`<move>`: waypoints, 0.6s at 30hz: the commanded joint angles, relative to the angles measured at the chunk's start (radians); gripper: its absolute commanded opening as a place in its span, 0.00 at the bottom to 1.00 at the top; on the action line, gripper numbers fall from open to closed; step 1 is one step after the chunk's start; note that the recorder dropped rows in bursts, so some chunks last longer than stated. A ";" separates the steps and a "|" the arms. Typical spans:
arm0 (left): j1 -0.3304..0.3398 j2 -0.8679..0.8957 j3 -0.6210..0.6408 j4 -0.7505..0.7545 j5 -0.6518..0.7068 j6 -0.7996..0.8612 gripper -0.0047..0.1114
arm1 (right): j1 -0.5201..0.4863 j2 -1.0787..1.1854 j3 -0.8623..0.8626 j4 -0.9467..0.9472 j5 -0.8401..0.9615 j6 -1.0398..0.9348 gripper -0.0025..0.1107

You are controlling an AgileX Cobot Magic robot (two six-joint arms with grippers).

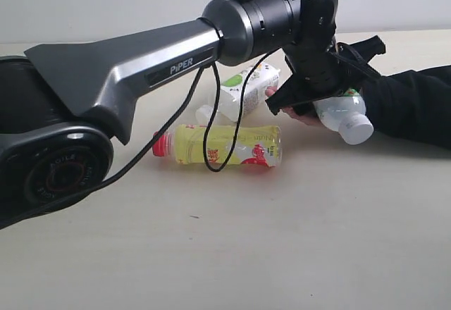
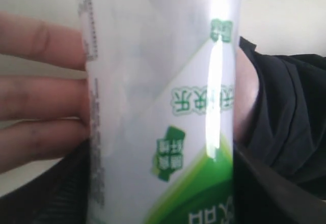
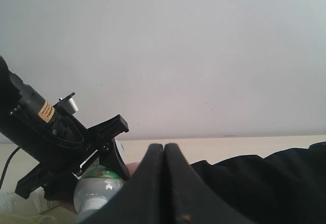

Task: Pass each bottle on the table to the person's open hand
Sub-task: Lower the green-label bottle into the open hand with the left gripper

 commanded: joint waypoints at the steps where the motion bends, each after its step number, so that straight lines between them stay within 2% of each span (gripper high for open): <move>1: 0.003 -0.003 -0.007 0.002 -0.057 0.025 0.04 | -0.005 -0.006 0.005 0.001 -0.014 -0.003 0.02; 10: 0.003 -0.003 -0.007 0.026 -0.070 0.036 0.07 | -0.005 -0.006 0.005 0.001 -0.014 -0.003 0.02; 13: 0.003 -0.003 -0.007 0.029 -0.070 0.036 0.18 | -0.005 -0.006 0.005 0.001 -0.014 -0.003 0.02; 18: 0.003 -0.003 -0.007 0.029 -0.070 0.029 0.44 | -0.005 -0.006 0.005 0.001 -0.014 -0.003 0.02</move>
